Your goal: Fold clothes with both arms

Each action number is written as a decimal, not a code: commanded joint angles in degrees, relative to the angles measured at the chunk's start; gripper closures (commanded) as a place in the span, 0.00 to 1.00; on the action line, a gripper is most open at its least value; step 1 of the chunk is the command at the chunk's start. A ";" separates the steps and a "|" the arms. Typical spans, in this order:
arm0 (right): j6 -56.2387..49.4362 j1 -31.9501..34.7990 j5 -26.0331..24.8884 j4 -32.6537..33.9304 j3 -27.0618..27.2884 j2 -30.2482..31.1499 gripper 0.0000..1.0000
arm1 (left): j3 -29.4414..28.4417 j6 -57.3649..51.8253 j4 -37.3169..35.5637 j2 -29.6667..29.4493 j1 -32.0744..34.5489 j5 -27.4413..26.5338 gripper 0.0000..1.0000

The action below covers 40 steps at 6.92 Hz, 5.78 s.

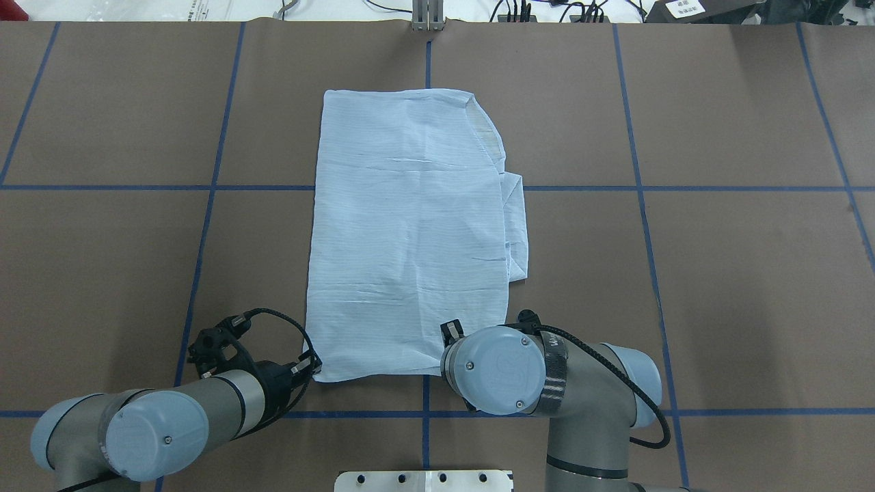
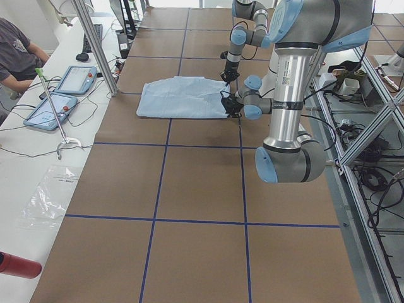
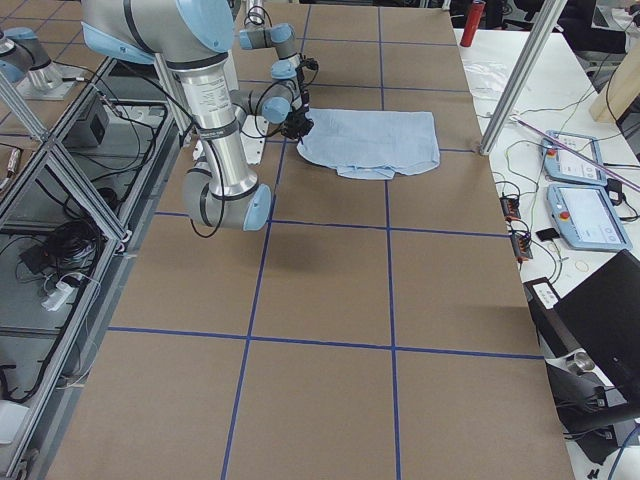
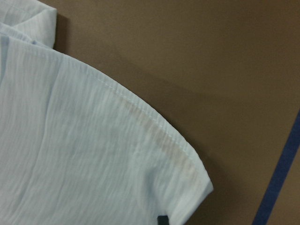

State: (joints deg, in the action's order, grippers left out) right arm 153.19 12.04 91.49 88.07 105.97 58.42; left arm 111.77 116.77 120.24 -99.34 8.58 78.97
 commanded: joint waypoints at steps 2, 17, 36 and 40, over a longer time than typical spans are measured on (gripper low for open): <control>0.26 0.35 -0.09 0.17 3.08 0.98 1.00 | 4.22 0.04 -0.09 0.20 0.03 0.13 1.00; -22.15 28.12 13.27 -4.08 -37.11 -25.29 1.00 | -29.55 -20.61 5.50 -26.77 35.09 18.23 1.00; -153.44 74.18 37.62 12.55 -7.64 24.37 0.00 | -28.10 -121.23 -10.34 -4.90 78.59 50.66 0.00; -152.58 73.65 41.66 11.78 -9.98 23.67 0.00 | -27.14 -120.73 -11.95 0.55 82.82 60.16 0.00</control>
State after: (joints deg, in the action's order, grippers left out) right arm 0.55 85.85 132.65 100.12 97.13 81.98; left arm 83.98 -4.22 108.24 -99.97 90.61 137.56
